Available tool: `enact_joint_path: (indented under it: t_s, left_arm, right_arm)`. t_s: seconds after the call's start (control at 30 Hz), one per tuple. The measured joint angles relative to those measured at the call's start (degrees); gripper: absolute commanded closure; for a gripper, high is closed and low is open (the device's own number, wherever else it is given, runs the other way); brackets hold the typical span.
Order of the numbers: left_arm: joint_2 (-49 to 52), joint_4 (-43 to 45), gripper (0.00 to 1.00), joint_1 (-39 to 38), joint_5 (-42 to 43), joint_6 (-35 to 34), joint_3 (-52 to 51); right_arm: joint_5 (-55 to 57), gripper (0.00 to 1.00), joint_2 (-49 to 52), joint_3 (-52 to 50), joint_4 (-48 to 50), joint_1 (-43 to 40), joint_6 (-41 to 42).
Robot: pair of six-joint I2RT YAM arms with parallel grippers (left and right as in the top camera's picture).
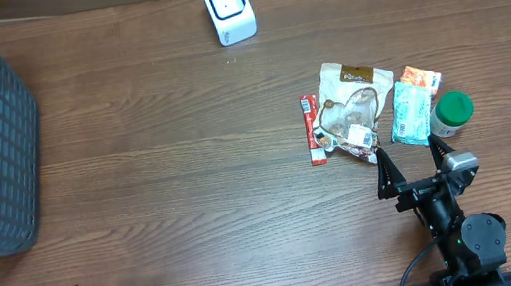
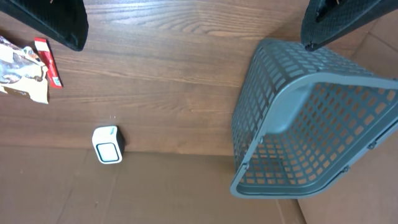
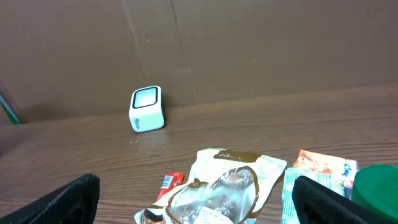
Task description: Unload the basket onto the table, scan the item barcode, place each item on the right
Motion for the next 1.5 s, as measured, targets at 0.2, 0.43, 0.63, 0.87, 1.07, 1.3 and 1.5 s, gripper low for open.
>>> enact_joint_path:
  t_s: [0.2, 0.43, 0.63, 0.87, 1.07, 1.3, 1.5]
  left_arm:
    - [-1.8, -0.2, 0.00, 0.0, 0.0, 0.0, -3.5]
    - [-4.6, -0.2, 0.01, 0.0, 0.0, 0.0, -12.4]
    - [-9.0, -0.2, 0.00, 0.0, 0.0, 0.0, -23.1]
    - [-16.5, 1.2, 0.00, 0.0, -1.7, 0.0, -38.6]
    - [-21.4, 10.9, 0.00, 0.0, -4.1, 0.2, -44.4]
    - [-25.1, 30.6, 0.00, 0.0, -3.8, 0.2, -46.7]
    - [-28.1, 46.9, 0.00, 0.0, -1.4, 0.2, -52.7]
  right_arm:
    - [0.0, 0.00, 0.0, 0.0, 0.0, 0.0, 0.0]
    - [0.0, 0.00, 0.0, 0.0, 0.0, 0.0, 0.0]
    - [0.0, 0.00, 0.0, 0.0, 0.0, 0.0, 0.0]
    - [0.0, 0.00, 0.0, 0.0, 0.0, 0.0, 0.0]
    - [0.0, 0.00, 0.0, 0.0, 0.0, 0.0, 0.0]
    - [0.0, 0.00, 0.0, 0.0, 0.0, 0.0, 0.0]
    - [0.0, 0.00, 0.0, 0.0, 0.0, 0.0, 0.0]
